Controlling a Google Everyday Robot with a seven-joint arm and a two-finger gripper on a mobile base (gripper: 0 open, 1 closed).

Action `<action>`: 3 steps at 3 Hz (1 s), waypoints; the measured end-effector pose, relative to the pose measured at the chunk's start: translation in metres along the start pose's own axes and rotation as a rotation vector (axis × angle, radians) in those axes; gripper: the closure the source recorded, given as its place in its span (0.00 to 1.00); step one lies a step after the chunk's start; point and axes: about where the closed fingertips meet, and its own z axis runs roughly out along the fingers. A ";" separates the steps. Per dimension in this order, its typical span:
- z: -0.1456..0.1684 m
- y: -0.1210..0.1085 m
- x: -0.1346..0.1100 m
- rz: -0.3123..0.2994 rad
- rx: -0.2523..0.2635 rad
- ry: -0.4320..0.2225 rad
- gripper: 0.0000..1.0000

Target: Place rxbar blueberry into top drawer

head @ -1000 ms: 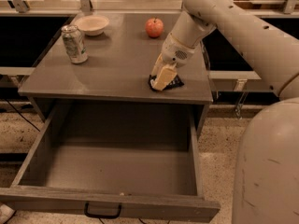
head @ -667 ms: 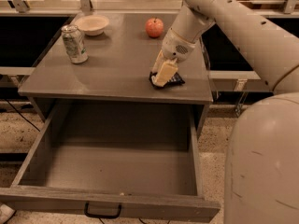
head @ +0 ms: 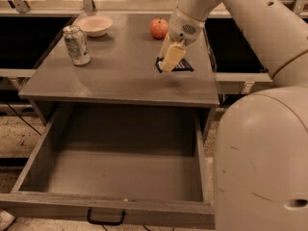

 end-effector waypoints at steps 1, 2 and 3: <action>-0.010 -0.007 -0.005 -0.009 0.022 0.004 1.00; -0.027 -0.008 -0.007 -0.027 0.048 -0.025 1.00; -0.023 -0.019 -0.012 -0.025 0.075 -0.044 1.00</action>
Offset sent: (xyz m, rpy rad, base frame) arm -0.0265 -0.0358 0.0526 -0.0047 0.0419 0.0711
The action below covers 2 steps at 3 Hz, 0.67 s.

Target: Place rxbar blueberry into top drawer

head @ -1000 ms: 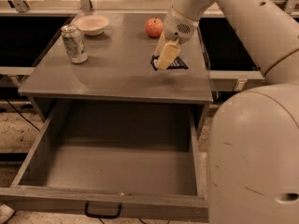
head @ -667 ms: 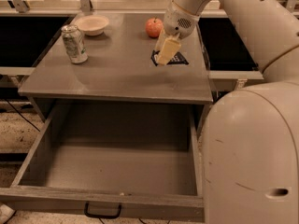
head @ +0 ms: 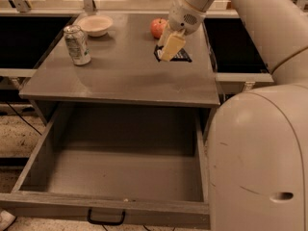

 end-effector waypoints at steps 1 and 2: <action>-0.005 0.011 0.021 0.054 -0.005 -0.026 1.00; -0.033 0.048 0.064 0.163 0.027 -0.021 1.00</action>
Offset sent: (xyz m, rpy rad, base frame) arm -0.0971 -0.1153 -0.0004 0.0063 0.1084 -0.2109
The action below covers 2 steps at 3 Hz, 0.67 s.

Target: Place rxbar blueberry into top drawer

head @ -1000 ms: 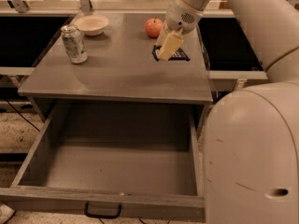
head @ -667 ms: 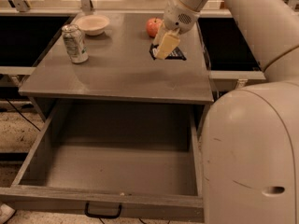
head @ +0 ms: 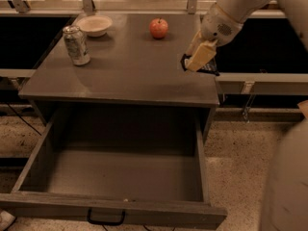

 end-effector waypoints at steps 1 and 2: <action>-0.028 0.033 0.033 0.071 0.040 0.010 1.00; -0.024 0.031 0.031 0.066 0.042 0.003 1.00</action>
Offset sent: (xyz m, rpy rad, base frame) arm -0.0327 -0.0305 0.0082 -0.0075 -0.0026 -0.0698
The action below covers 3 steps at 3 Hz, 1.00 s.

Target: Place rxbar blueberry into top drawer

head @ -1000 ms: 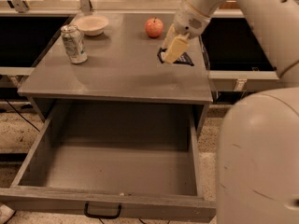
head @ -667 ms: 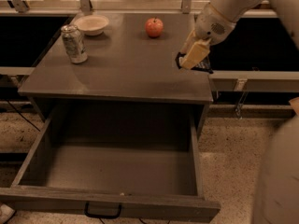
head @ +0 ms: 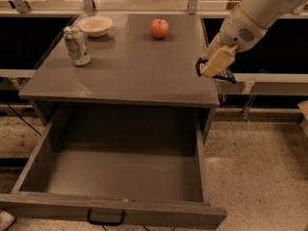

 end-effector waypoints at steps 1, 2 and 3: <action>0.002 -0.001 -0.008 -0.023 -0.005 -0.025 1.00; -0.009 0.025 -0.030 -0.115 -0.010 -0.048 1.00; -0.017 0.062 -0.050 -0.203 -0.014 -0.062 1.00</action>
Offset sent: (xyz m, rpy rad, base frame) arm -0.0667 0.0587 0.0607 0.0417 -0.1150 0.2455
